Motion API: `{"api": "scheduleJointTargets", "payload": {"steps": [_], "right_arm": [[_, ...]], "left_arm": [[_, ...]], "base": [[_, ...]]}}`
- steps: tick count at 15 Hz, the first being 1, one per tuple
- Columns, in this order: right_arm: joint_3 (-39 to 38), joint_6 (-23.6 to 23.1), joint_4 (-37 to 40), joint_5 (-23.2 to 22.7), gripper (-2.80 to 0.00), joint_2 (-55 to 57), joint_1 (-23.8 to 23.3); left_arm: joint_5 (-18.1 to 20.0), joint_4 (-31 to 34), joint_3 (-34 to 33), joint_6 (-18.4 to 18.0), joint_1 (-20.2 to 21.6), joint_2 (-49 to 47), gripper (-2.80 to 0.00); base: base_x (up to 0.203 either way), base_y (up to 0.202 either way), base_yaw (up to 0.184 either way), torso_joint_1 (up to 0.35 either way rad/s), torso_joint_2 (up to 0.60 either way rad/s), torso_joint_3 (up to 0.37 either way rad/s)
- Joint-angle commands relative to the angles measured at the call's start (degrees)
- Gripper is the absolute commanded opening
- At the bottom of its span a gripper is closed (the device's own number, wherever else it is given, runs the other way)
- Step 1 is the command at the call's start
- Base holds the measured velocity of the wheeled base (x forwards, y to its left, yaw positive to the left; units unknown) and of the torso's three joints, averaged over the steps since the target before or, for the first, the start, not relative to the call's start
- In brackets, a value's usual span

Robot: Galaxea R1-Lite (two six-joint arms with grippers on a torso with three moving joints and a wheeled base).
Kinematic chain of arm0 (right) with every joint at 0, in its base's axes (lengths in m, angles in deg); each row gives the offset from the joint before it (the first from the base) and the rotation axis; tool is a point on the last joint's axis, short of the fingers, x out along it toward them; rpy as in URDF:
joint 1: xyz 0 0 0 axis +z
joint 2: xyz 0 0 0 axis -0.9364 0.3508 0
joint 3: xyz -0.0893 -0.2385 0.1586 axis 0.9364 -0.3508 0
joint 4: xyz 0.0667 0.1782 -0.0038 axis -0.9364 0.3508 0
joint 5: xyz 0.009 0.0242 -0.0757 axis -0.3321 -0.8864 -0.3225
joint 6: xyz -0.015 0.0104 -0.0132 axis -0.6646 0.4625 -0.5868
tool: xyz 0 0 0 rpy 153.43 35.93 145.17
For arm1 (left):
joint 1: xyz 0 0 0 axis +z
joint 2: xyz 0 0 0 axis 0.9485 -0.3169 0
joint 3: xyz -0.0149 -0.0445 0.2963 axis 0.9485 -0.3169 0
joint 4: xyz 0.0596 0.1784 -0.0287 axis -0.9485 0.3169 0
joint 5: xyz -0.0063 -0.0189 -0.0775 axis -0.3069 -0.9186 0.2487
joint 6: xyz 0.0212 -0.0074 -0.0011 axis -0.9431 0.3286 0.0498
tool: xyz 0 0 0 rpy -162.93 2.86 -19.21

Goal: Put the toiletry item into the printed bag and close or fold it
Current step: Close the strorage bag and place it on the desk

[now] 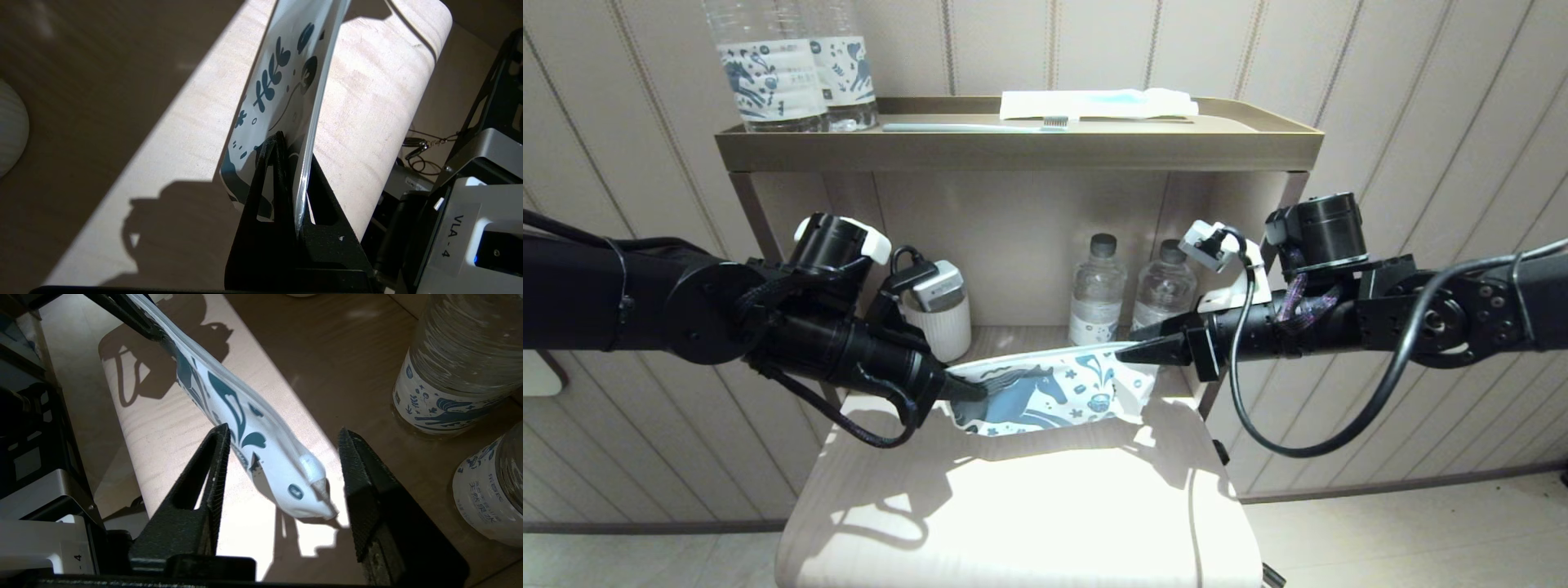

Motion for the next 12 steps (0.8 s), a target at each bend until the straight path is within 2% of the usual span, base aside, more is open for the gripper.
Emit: {"api": "scheduleJointTargets", "payload": {"steps": [1, 8, 12], "right_arm": [[0.51, 0.08, -0.08, -0.3, 0.0, -0.04, -0.24], [-1.6, 1.5, 0.03, -0.36, 0.0, -12.1, -0.31], [-1.97, 2.51, -0.07, -0.48, 0.0, -12.88, -0.06]], "left_arm": [[0.2, 0.08, -0.33, -0.22, -0.01, -0.09, -2.8], [0.11, 0.08, -0.07, -0.31, -0.1, -1.53, -2.8], [0.11, 0.03, -0.07, -0.22, -0.28, -2.02, -2.8]], "base": [[0.0, 0.0, 0.0, 0.0, 0.0, 0.0], [0.0, 0.0, 0.0, 0.0, 0.0, 0.0], [0.0, 0.0, 0.0, 0.0, 0.0, 0.0]]}}
